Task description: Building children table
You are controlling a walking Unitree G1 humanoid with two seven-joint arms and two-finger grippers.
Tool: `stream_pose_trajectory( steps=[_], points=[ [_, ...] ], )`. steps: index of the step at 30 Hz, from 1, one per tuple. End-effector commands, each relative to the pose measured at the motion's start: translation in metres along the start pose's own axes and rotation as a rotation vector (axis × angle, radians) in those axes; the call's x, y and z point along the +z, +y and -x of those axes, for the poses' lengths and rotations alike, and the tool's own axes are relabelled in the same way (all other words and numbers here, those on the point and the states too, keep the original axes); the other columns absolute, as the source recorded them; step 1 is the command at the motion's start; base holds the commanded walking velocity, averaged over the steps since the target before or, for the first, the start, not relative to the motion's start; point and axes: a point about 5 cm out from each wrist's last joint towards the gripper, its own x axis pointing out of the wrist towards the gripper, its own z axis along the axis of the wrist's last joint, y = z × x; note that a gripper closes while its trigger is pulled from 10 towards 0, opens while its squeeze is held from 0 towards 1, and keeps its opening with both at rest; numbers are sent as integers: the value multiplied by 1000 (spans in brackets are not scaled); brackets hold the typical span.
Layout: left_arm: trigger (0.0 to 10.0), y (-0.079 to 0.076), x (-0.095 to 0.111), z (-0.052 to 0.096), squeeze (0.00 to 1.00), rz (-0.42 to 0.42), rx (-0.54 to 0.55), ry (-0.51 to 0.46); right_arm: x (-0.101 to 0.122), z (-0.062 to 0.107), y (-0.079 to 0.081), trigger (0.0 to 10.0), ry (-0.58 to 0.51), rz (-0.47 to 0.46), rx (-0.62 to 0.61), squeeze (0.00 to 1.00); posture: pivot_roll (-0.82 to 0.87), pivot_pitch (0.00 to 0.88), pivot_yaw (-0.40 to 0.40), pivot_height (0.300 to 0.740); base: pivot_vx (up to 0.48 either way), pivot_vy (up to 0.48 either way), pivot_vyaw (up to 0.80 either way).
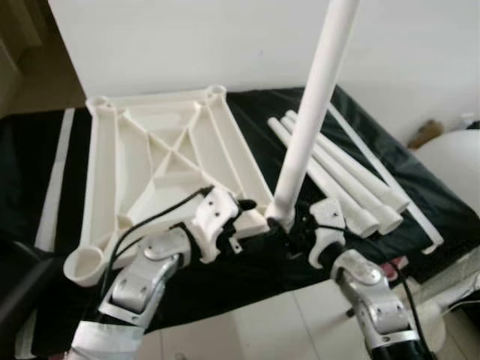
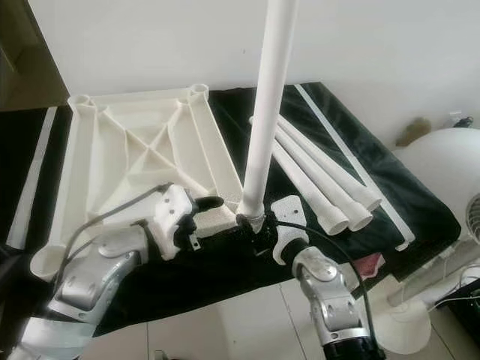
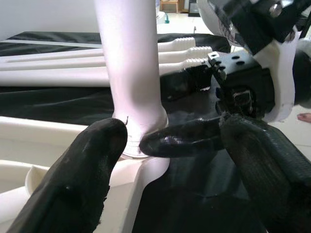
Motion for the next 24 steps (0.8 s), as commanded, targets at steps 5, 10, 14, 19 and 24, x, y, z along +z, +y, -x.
stream_pose_trajectory(
  steps=[5,10,14,19,24],
  points=[
    [10000,-8,-2,1,0,-9,-105,16,8,-5,-7,10000,-26,31,84,0,-40,31,-28,740,0,0,0],
    [10000,-11,-2,0,0,-19,-124,18,12,-18,-16,10000,-31,73,139,0,-35,20,-27,740,0,0,0],
    [10000,-10,-2,-1,0,-29,-121,15,12,-29,-21,10000,-27,78,159,0,-33,10,-23,740,0,0,0],
    [10000,-7,1,-5,0,-34,-93,-1,8,-40,-24,10000,-17,86,177,0,-27,0,-21,740,0,0,0],
    [10000,-7,1,-4,0,-43,-86,-4,3,-44,-26,2314,-11,76,190,0,-22,0,-24,740,0,0,0]
  ],
)
